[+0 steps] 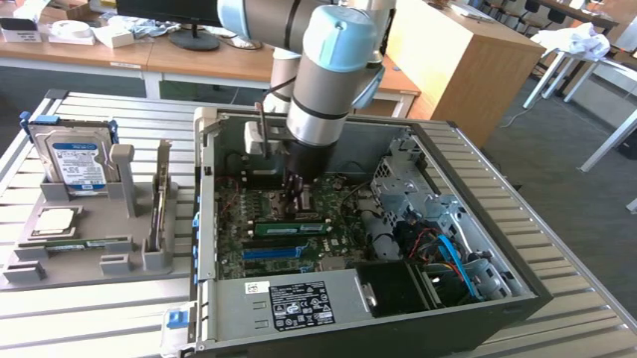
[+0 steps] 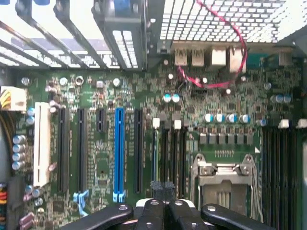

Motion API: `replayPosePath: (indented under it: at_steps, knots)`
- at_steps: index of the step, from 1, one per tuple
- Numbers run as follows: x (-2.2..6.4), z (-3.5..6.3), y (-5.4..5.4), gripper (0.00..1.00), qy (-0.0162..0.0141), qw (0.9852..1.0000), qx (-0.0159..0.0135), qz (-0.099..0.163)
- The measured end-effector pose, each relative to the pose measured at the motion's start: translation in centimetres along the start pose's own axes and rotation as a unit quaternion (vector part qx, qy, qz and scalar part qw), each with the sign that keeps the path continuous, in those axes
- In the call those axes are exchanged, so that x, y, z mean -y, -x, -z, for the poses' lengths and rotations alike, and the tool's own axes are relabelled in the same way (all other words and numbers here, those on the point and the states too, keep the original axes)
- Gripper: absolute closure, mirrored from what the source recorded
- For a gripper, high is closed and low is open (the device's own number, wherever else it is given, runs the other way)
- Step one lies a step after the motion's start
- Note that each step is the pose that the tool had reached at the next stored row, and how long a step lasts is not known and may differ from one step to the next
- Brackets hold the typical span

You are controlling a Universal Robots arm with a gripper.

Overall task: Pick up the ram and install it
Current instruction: 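Press down the ram until it locks into place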

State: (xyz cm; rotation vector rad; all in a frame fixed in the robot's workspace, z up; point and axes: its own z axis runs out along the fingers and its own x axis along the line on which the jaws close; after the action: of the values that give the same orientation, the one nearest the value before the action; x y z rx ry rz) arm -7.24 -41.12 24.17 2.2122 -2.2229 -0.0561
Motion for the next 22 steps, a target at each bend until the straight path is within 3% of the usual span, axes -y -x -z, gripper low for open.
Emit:
replayPosePath:
  at_steps: [8,22]
  knots:
    - [-1.47,-0.06,0.0,0.9,0.0,1.0,0.0001,0.0]
    - [-1.47,-0.05,-0.4,0.9,0.0,1.0,0.0001,0.0]
